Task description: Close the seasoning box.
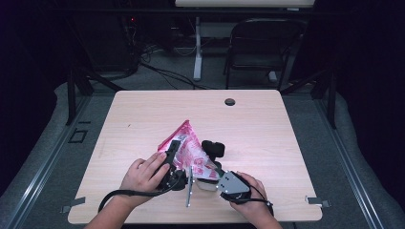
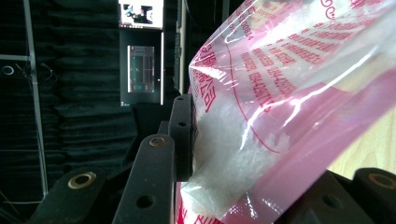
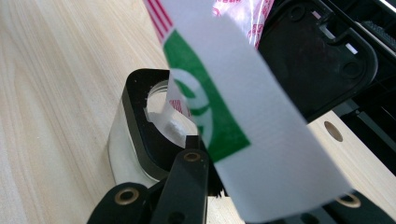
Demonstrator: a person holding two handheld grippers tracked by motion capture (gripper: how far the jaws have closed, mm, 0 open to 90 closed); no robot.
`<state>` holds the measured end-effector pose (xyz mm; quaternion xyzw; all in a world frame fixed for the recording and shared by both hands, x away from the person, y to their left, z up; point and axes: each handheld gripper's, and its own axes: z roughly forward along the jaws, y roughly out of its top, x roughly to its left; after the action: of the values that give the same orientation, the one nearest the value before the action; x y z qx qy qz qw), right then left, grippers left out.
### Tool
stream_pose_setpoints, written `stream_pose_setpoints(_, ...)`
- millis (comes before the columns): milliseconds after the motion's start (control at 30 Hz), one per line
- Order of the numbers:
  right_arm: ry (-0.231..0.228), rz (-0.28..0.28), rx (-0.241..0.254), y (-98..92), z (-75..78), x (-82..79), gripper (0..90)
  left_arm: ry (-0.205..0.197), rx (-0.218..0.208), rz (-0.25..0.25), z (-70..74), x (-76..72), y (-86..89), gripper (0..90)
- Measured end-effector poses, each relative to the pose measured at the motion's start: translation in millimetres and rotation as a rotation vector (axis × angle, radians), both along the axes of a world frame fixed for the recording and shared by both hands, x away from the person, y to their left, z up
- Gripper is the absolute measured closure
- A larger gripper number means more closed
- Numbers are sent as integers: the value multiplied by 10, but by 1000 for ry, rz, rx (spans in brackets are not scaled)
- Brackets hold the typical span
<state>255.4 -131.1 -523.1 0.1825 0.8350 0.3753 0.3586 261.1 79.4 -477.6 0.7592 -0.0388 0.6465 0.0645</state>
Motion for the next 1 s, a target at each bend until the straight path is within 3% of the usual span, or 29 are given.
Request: stream_pose_setpoints(1000, -10, -1, 5, 1, 15, 6, 900, 11, -10, 5, -8, 12, 18, 723)
